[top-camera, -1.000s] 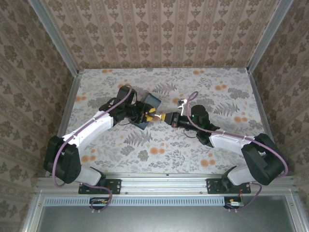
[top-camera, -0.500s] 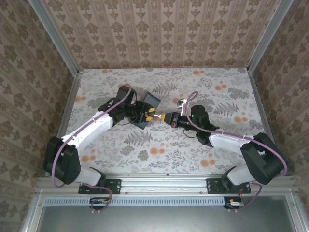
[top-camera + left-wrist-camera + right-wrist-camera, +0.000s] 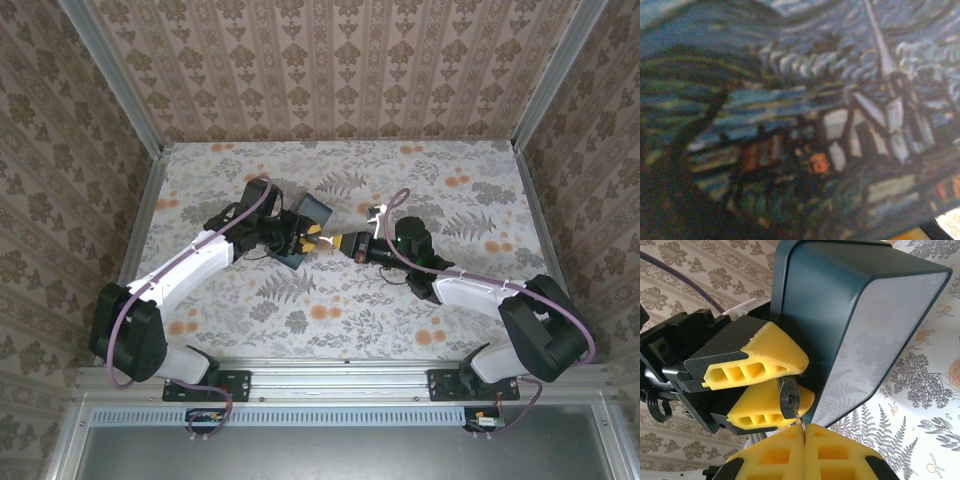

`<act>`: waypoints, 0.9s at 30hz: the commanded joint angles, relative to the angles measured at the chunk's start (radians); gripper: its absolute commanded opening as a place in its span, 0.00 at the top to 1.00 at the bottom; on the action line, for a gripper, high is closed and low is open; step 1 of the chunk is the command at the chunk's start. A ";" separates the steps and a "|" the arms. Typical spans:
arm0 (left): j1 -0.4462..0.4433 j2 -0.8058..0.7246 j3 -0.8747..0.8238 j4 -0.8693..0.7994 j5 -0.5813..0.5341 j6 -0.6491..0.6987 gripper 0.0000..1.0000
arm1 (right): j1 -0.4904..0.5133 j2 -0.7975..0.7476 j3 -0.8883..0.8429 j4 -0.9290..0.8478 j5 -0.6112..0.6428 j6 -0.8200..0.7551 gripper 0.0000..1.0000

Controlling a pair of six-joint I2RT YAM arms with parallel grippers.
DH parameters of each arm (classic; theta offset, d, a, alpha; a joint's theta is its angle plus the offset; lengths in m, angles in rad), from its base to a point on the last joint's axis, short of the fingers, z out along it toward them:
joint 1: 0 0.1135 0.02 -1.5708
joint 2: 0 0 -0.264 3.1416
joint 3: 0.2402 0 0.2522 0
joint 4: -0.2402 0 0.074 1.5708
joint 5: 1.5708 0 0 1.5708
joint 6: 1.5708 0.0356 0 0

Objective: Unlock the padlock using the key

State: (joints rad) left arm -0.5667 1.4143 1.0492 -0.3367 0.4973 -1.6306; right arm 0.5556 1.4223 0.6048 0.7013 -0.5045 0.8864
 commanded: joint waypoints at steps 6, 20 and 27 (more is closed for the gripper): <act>0.004 -0.042 0.006 0.017 0.003 0.000 0.96 | 0.015 0.018 0.040 0.038 -0.002 -0.011 0.98; -0.002 -0.037 0.002 0.030 -0.001 -0.014 0.97 | 0.028 0.043 0.049 0.072 -0.013 -0.004 0.98; -0.001 -0.038 -0.001 0.038 -0.008 -0.025 0.97 | 0.044 0.049 0.047 0.094 -0.011 -0.002 0.98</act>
State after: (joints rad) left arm -0.5613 1.4105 1.0473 -0.3443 0.4664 -1.6321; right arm 0.5770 1.4559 0.6220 0.7166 -0.5022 0.8871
